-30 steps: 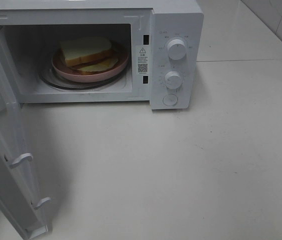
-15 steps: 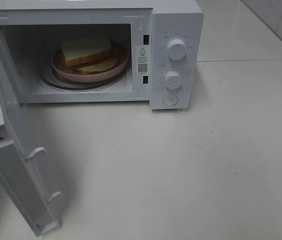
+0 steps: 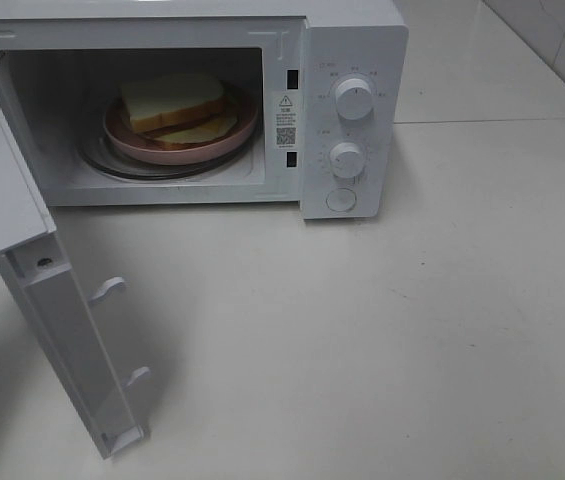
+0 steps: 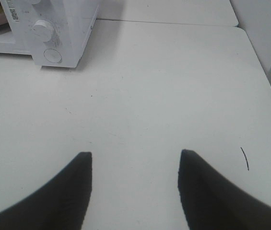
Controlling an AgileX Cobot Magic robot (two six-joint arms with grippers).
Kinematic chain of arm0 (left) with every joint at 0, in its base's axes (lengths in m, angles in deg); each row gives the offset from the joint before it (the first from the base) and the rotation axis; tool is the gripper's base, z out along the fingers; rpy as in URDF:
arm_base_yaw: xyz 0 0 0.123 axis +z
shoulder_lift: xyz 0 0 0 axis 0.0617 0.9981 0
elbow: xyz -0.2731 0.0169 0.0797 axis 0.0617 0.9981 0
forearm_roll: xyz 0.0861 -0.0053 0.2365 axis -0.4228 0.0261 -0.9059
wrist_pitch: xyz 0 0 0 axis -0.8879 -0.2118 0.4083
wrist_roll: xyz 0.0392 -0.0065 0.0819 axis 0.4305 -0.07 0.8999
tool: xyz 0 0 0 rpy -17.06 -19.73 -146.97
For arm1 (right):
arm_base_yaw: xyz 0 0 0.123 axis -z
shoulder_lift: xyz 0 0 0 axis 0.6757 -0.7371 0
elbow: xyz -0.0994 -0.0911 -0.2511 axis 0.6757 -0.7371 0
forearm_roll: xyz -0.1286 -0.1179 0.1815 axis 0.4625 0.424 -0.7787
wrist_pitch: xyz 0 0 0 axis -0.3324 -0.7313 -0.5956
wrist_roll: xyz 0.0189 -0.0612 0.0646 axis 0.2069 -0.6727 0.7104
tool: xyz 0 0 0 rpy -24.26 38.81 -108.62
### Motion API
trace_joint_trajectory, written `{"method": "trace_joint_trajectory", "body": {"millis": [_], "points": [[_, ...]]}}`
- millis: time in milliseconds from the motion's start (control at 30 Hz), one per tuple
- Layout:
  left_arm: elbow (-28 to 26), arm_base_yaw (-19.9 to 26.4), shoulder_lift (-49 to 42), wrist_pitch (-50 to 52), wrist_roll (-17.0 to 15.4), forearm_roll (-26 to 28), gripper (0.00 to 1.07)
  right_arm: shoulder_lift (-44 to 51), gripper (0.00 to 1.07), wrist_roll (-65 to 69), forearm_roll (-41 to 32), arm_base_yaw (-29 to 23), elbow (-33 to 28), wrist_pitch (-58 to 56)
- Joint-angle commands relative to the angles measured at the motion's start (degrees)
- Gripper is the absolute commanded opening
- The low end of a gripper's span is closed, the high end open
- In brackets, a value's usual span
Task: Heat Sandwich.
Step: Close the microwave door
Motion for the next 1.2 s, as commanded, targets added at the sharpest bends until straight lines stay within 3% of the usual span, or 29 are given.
{"method": "trace_joint_trajectory", "body": {"millis": [33, 467, 700, 900, 967, 1200], "points": [[-0.5, -0.2, 2.8, 5.0, 3.3, 4.2, 0.00, 1.3, 0.54, 0.3, 0.2, 0.3, -0.1, -0.1], [-3.5, -0.2, 10.7, 10.7, 3.4, 5.3, 0.00, 1.3, 0.54, 0.3, 0.2, 0.3, -0.1, -0.1], [-7.8, -3.6, 14.9, 10.8, 3.7, 7.6, 0.00, 1.3, 0.54, 0.3, 0.2, 0.3, -0.1, -0.1], [-10.0, -6.5, 16.5, 10.8, 7.3, 11.5, 0.00, 1.3, 0.54, 0.3, 0.2, 0.3, -0.1, -0.1], [-11.3, -8.3, 17.2, 10.7, 10.6, 14.2, 0.00, 1.3, 0.54, 0.3, 0.2, 0.3, -0.1, -0.1], [-15.5, -10.9, 20.4, 10.2, 12.7, 15.3, 0.00, 1.3, 0.54, 0.3, 0.2, 0.3, -0.1, -0.1]]}}
